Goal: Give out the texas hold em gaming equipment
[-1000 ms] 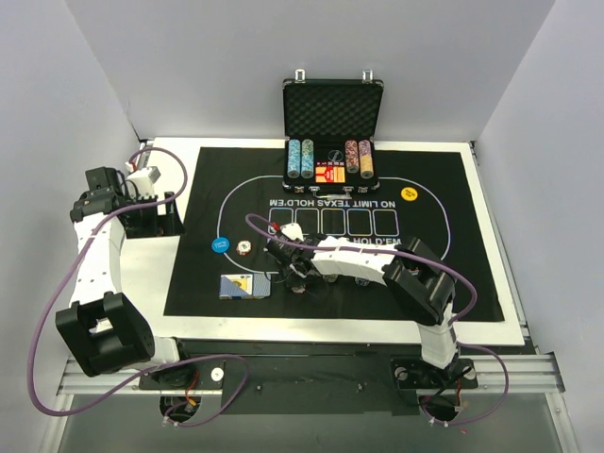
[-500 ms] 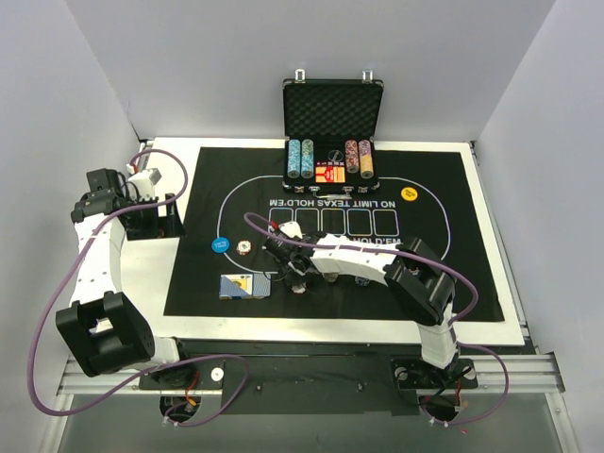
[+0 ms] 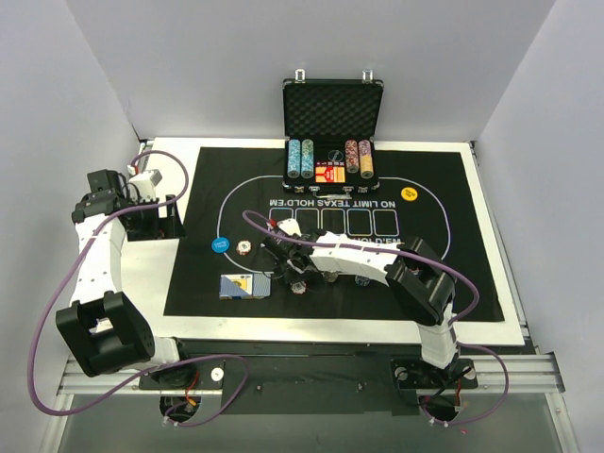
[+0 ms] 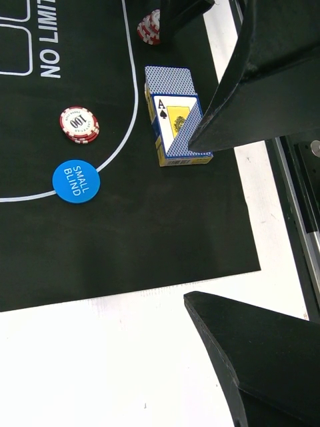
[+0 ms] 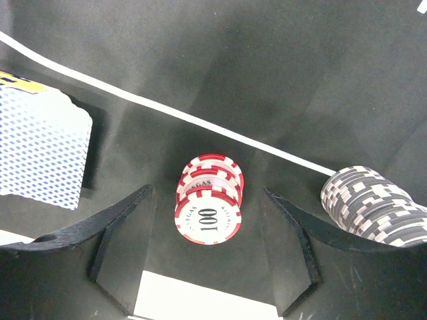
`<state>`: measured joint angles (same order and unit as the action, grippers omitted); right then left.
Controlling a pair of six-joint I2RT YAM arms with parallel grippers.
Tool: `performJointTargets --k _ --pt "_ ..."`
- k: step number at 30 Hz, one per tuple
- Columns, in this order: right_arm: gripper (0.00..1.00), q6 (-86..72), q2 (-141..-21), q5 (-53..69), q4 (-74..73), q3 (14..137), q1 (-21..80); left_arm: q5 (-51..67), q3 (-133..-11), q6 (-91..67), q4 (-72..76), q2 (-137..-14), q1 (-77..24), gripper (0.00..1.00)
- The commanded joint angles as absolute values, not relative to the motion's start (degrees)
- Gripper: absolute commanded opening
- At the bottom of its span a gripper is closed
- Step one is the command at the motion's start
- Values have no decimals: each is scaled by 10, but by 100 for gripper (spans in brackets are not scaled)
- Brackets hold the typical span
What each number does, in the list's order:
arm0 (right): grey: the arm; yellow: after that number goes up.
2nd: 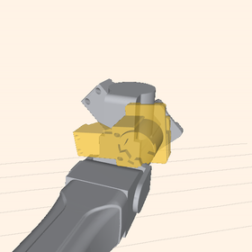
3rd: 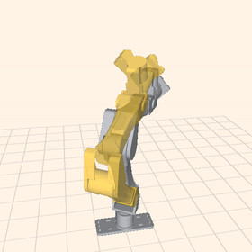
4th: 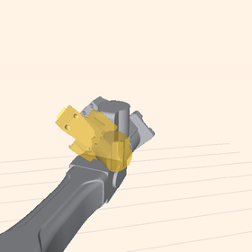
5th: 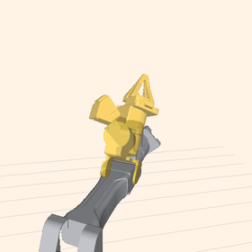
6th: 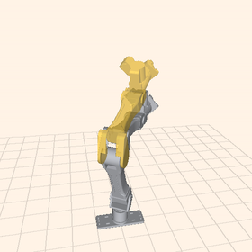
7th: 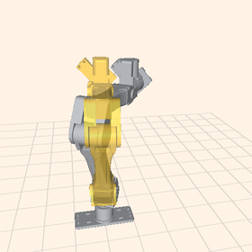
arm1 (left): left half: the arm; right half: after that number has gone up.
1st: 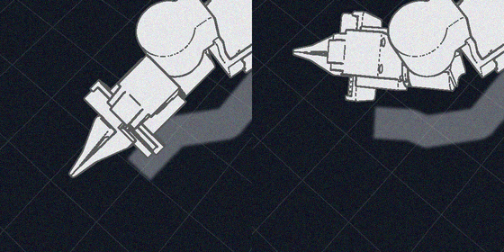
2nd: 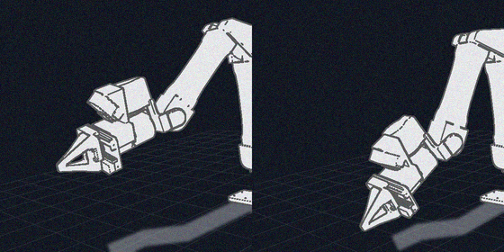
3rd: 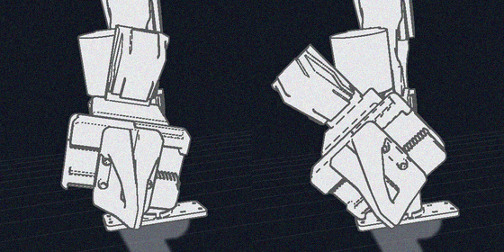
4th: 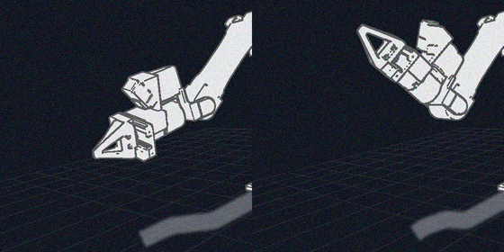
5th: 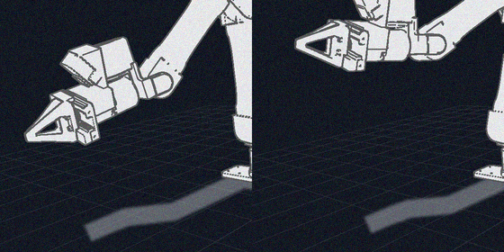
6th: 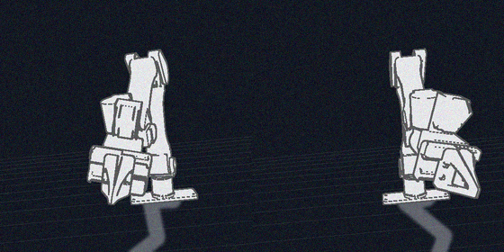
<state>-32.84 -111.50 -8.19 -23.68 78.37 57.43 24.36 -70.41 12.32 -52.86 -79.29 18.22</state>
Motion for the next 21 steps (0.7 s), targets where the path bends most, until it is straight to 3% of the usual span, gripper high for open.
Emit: performJointTargets --k 1,7,15,21 --pt "59 -332 -1100 -104 -262 773 577 254 -701 134 -515 -776 187 97" --pt "54 -337 -1092 -99 -264 761 582 254 -700 132 -512 -778 187 97" --pt "38 -338 -1092 -98 -262 766 584 252 -702 131 -513 -776 186 97" --pt "34 -339 -1086 -97 -264 768 582 251 -703 130 -514 -774 186 97"
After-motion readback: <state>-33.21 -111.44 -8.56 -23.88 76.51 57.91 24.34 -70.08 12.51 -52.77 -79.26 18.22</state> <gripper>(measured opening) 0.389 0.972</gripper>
